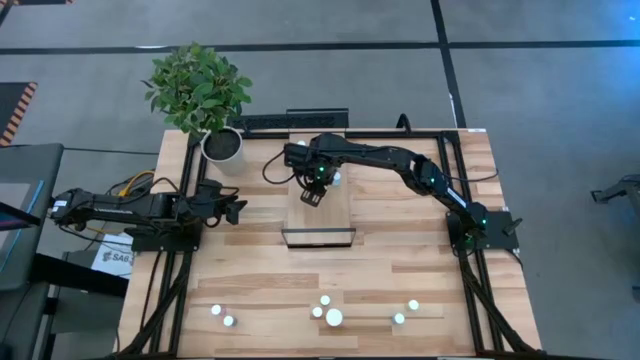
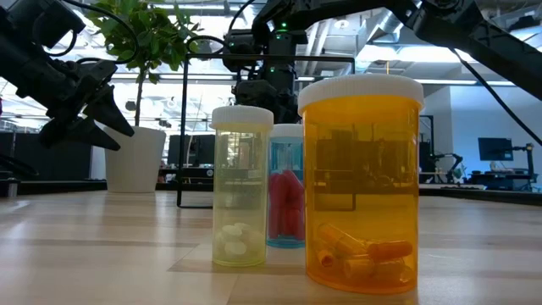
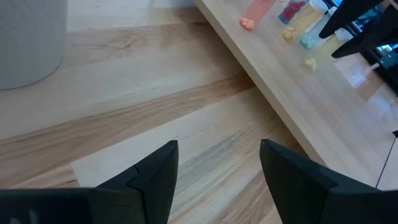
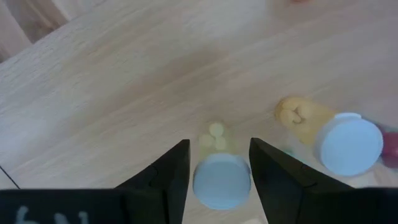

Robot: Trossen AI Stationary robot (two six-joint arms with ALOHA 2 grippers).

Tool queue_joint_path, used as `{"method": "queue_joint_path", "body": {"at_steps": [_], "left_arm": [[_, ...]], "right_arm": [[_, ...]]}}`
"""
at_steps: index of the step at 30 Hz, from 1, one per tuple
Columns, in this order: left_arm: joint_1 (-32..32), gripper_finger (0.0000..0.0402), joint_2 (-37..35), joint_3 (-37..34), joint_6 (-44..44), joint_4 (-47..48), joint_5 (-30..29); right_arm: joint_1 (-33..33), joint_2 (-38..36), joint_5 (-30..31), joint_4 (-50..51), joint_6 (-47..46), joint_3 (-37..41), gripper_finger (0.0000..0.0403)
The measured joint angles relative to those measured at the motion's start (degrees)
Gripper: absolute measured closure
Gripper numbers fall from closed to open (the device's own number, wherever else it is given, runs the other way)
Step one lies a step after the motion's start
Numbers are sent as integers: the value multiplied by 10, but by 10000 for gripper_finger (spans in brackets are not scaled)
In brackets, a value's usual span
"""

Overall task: Pick and place medicine bottles onto shelf by color
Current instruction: Put the yellow pill bottle on the shelf

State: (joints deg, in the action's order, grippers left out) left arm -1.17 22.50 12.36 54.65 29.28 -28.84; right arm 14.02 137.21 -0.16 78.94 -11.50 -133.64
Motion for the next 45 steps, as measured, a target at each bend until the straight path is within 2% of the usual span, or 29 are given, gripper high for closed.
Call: {"method": "queue_joint_path", "body": {"at_steps": [8, 12, 21, 24, 28, 33, 38, 45], "left_arm": [[0, 189, 0, 0, 0, 0, 0], [0, 189, 0, 0, 0, 0, 0], [0, 189, 0, 0, 0, 0, 0], [0, 189, 0, 0, 0, 0, 0], [0, 189, 0, 0, 0, 2, 0], [0, 189, 0, 0, 0, 3, 0], [0, 189, 0, 0, 0, 5, 0], [0, 189, 0, 0, 0, 10, 0]], "right_arm": [[3, -4, 5, 7, -36, -13, 215], [4, -15, 27, 8, -48, -13, 217], [3, -76, 58, 31, -106, -12, 216], [-2, -107, 67, 65, -161, -12, 219], [-11, -138, 77, 112, -294, -8, 227], [-26, -203, 75, 110, -435, 79, 242], [-50, -284, 42, 112, -553, 227, 266], [-103, -404, 0, 97, -664, 406, 281]]}}
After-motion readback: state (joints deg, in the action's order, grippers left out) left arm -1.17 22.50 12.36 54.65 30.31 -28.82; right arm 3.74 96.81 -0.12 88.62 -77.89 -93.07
